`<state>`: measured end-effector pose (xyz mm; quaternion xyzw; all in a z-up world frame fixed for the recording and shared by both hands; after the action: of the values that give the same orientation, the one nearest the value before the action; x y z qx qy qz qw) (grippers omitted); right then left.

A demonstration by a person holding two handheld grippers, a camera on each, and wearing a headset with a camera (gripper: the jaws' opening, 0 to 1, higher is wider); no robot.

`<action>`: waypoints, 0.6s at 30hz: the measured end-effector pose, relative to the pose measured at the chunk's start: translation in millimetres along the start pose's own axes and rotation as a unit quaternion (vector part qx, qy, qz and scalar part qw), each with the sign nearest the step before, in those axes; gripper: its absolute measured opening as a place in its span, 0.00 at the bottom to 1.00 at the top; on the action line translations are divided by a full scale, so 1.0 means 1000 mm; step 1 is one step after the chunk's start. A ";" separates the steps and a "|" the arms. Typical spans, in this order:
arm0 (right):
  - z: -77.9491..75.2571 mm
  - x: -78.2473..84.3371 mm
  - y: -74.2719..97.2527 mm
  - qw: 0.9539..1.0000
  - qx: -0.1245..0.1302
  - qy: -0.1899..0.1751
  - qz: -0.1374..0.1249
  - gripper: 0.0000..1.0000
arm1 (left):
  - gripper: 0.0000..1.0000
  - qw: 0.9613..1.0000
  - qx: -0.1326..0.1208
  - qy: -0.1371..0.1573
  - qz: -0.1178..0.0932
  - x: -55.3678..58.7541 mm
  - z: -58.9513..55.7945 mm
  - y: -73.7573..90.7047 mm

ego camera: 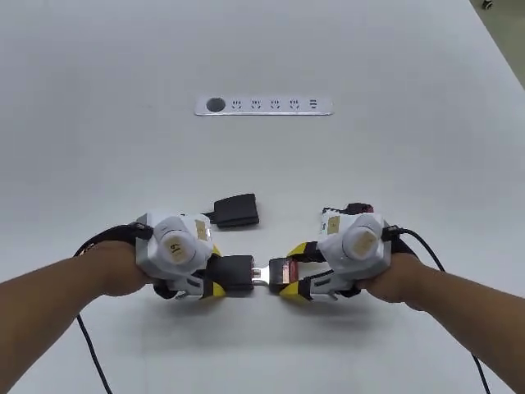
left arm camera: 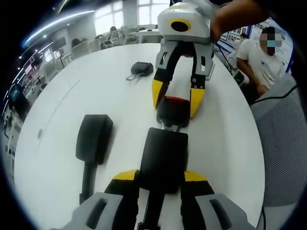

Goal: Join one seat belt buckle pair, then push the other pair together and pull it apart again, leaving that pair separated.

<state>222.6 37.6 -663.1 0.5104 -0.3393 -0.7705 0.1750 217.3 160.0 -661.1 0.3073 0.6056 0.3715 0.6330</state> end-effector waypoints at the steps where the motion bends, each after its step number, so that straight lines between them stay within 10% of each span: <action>1: 0.000 -0.001 0.000 1.000 0.000 0.000 0.000 0.32 | 0.34 1.000 0.002 -0.002 0.000 -0.001 0.000 0.001; 18: 0.008 -0.008 -0.014 1.000 0.003 -0.006 -0.010 0.32 | 0.33 0.999 0.023 -0.035 0.009 0.003 0.003 -0.002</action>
<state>219.9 54.9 -666.0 0.5095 -0.3377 -0.7744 0.1633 220.9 161.9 -664.6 0.3402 0.5888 0.3527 0.6428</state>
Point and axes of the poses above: the centre of the closed fingertips' face, and the gripper's own axes: y roughly backward along the fingers, z roughly to its left, x roughly out of its underside, the point moved 3 cm from there along y, roughly backward along the fingers, and after that the axes turned 10 degrees about -y, right-handed, at the moved point
